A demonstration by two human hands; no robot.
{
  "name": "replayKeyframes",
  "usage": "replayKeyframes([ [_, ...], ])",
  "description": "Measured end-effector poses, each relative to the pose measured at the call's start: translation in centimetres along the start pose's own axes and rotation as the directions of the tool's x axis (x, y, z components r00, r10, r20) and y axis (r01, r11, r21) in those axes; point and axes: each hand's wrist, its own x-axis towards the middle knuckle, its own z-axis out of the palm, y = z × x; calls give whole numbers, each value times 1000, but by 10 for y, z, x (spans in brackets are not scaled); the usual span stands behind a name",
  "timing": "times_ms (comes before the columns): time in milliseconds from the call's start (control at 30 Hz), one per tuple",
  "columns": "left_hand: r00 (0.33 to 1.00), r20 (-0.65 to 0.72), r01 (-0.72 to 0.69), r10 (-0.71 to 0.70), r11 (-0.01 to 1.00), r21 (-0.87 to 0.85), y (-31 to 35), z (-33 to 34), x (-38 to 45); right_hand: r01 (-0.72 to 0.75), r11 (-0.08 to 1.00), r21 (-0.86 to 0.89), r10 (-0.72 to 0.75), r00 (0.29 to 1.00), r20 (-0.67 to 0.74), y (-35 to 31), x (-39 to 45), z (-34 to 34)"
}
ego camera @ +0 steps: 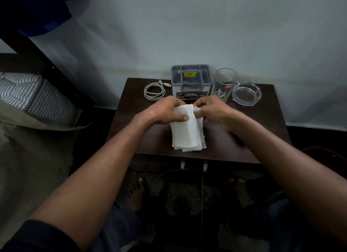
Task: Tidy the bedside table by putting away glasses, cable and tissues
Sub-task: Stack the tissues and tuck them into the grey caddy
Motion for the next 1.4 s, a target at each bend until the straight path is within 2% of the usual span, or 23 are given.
replayKeyframes([
  [167, 1000, -1, 31, -31, 992, -124, 4, -1, -1, 20, 997, 71, -23, 999, 41, 2, 5, -2],
  [267, 999, -47, 8, -17, 985, -174, 9, -1, -2, 20, 997, 78, -25, 998, 64, 2, 5, -2],
  [467, 994, -105, -13, -5, 985, -169, 13, -1, -2, -20, 987, 162, 6, 996, 92, 4, 8, -2],
  [600, 971, -229, 38, -71, 988, -147, 12, 1, 2, -76, 939, 335, 29, 989, 142, -1, 9, 1],
  [767, 956, -238, 114, -169, 967, -229, 13, -2, 1, -37, 909, 414, -42, 982, 182, -6, 5, 4],
  [867, 945, -212, 112, -249, 855, -506, 20, -10, -1, -14, 911, 412, -70, 980, 187, -4, 7, 4],
  [967, 912, -212, 52, -352, 610, -790, 25, -14, -1, -22, 938, 345, -38, 985, 167, -3, 9, 4],
  [1033, 906, -187, 47, -379, 531, -846, 25, -15, -1, 8, 937, 350, -46, 994, 100, -3, 12, 7],
  [1100, 920, -118, 110, -373, 537, -836, 24, -15, -4, 78, 910, 408, -86, 996, 1, -6, 17, 10],
  [1167, 925, -108, 128, -365, 566, -815, 23, -14, -6, 167, 886, 432, -144, 986, -84, -13, 20, 13],
  [1233, 899, -234, 61, -370, 635, -770, 20, -13, -4, 242, 890, 386, -190, 967, -169, -21, 21, 17],
  [1300, 818, -430, -5, -383, 742, -670, 14, -16, 2, 334, 912, 238, -258, 919, -298, -28, 23, 23],
  [1400, 657, -636, -52, -404, 818, -573, 17, -23, 7, 400, 910, -105, -386, 730, -563, -32, 25, 30],
])
